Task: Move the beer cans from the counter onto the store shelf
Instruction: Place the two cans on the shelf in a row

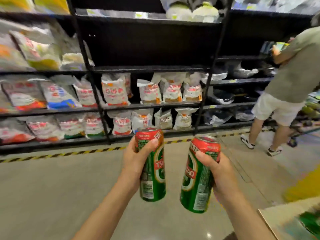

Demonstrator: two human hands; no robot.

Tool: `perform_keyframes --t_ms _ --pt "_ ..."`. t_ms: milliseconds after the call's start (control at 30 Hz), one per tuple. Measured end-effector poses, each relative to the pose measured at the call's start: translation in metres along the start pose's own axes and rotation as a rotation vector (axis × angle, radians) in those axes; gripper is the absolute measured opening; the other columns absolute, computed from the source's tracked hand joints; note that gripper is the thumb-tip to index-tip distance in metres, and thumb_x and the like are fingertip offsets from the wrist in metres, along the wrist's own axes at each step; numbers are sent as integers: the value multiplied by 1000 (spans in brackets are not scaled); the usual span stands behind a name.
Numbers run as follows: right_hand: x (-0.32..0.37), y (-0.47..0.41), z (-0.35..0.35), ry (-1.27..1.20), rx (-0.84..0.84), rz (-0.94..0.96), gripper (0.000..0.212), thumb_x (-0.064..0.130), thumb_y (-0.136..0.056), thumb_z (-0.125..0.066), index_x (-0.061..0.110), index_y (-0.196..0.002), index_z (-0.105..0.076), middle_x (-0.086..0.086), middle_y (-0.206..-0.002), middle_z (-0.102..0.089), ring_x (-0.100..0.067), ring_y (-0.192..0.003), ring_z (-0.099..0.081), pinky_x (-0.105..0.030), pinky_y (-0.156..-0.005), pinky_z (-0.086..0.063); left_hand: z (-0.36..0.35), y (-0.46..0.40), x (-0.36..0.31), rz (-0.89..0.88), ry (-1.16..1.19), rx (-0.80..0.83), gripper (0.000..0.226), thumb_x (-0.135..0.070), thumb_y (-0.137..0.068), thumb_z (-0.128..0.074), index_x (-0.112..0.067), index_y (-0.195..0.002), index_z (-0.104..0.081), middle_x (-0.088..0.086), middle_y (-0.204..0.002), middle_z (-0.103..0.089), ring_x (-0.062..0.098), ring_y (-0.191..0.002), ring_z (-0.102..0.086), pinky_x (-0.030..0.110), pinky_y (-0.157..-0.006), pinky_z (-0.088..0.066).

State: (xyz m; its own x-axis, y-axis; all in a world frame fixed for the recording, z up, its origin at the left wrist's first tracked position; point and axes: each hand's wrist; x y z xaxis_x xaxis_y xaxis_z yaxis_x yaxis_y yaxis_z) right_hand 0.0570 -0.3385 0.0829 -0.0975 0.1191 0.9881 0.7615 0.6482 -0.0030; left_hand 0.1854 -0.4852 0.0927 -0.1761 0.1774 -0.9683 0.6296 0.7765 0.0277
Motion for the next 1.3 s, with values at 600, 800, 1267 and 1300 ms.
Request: perform_keyframes --t_ms 600,800,1267,1300 --pt "-4 -382 -162 182 335 -3 69 57 -41 -76 33 -105 -60 6 -94 -72 -15 -88 -69 -38 -79 -53 83 -325 -52 -89 -43 -402 50 -43 -62 -68 -25 -108 -61 -1 -92 -73 16 -80 -71 33 -69 -53" --pt "-16 -474 -234 178 422 -31 53 44 -54 -74 33 -104 -59 10 -90 -72 -9 -83 -68 -26 -67 -48 137 -416 -62 -99 -41 -487 48 -41 -63 -68 -24 -108 -61 0 -93 -73 16 -80 -71 34 -70 -54" --pt "-46 -688 -419 166 304 13 53 40 -55 -80 29 -104 -60 5 -93 -72 -13 -86 -68 -26 -67 -49 282 -685 -125 -166 -137 -364 45 -42 -64 -69 -27 -106 -62 -1 -93 -73 15 -82 -71 33 -71 -54" --pt "-48 -699 -426 159 288 9 55 40 -56 -84 28 -104 -60 4 -93 -71 -14 -87 -68 -27 -68 -49 288 -700 -128 -169 -144 -355 44 -41 -64 -69 -26 -105 -62 -1 -92 -73 15 -82 -71 32 -69 -54"
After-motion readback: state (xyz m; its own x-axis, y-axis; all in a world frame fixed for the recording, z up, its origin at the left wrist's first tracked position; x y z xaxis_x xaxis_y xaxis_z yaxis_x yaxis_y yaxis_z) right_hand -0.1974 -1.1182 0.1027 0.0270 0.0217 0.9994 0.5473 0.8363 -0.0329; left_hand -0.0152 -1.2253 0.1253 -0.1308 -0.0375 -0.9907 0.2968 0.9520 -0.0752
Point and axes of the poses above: each hand's wrist, its own y-axis away from the middle knuckle, its own z-axis out of the back of the hand, x = y × z
